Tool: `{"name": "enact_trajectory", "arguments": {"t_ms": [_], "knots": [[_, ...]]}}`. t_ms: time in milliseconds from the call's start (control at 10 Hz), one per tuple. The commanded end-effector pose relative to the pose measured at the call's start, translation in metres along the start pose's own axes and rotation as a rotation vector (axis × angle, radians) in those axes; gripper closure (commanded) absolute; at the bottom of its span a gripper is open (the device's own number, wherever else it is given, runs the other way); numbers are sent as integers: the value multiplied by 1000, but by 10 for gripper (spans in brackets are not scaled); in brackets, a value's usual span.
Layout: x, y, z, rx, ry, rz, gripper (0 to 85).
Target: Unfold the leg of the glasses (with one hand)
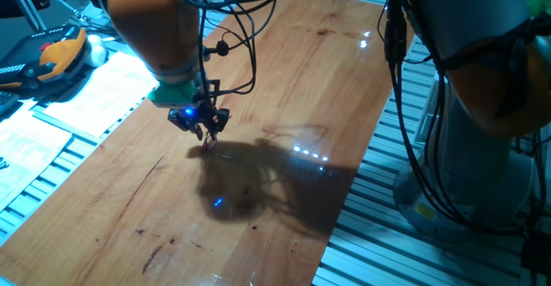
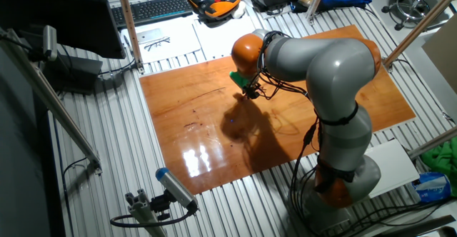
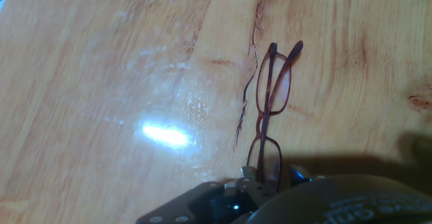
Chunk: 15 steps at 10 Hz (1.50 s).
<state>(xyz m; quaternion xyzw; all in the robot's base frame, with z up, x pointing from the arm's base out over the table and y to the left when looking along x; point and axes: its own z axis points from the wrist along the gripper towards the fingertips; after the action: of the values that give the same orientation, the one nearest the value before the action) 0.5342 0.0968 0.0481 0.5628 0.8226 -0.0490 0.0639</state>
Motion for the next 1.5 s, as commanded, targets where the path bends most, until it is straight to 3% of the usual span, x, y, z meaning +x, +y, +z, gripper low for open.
{"name": "enact_trajectory", "arguments": {"t_ms": [0,500,600,1100,1200,1400], "knots": [[0,0,0,0,0,0,510],[-2,1,0,0,0,-1,510],[-2,1,1,0,0,-1,680],[-3,1,2,-2,-3,-5,680],[-3,1,2,-2,-3,-5,510],[-5,2,2,-2,-4,-3,510]]}}
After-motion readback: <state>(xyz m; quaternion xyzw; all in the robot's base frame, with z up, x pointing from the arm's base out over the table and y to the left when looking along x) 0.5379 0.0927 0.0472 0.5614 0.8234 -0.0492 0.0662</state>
